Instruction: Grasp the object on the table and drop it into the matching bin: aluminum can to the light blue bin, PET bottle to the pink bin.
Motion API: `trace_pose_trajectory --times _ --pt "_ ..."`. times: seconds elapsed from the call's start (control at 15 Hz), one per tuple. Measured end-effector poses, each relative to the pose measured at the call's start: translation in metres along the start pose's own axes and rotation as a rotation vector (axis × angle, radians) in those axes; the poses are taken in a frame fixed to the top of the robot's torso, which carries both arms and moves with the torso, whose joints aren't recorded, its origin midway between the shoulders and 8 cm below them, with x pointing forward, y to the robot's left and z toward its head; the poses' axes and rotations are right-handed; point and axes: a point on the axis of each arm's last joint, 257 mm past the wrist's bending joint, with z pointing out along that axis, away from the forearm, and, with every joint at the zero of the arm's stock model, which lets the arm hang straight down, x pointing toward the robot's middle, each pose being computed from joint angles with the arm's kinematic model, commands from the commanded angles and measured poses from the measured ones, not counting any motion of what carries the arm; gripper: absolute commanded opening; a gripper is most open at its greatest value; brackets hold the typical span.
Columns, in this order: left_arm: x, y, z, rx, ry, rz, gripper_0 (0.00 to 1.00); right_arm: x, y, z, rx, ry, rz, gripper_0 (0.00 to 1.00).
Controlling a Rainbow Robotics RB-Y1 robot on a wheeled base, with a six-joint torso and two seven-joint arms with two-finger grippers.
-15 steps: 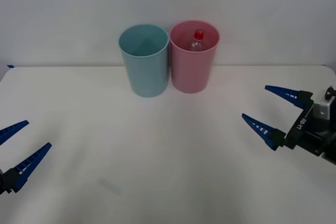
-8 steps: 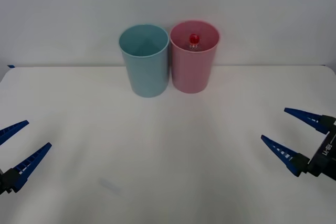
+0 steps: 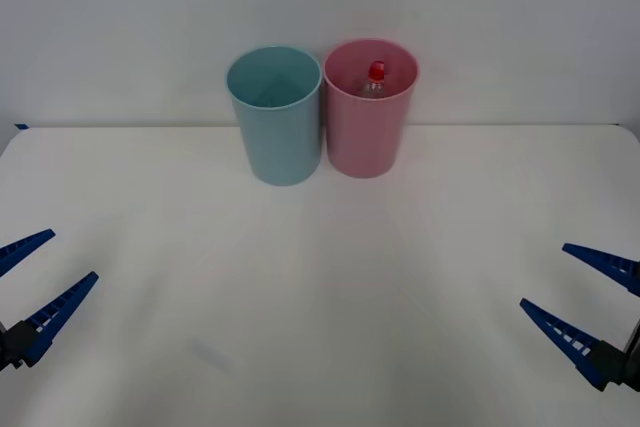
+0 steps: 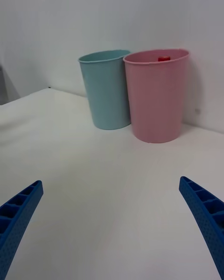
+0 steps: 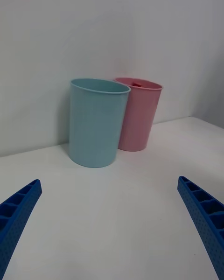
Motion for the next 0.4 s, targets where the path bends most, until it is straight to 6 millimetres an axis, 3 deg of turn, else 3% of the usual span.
trace_pose_trajectory --times 0.4 --pt "0.0 0.0 0.0 0.0 0.0 0.0 1.0 0.0047 0.0082 -0.0116 -0.013 0.007 0.006 1.0"
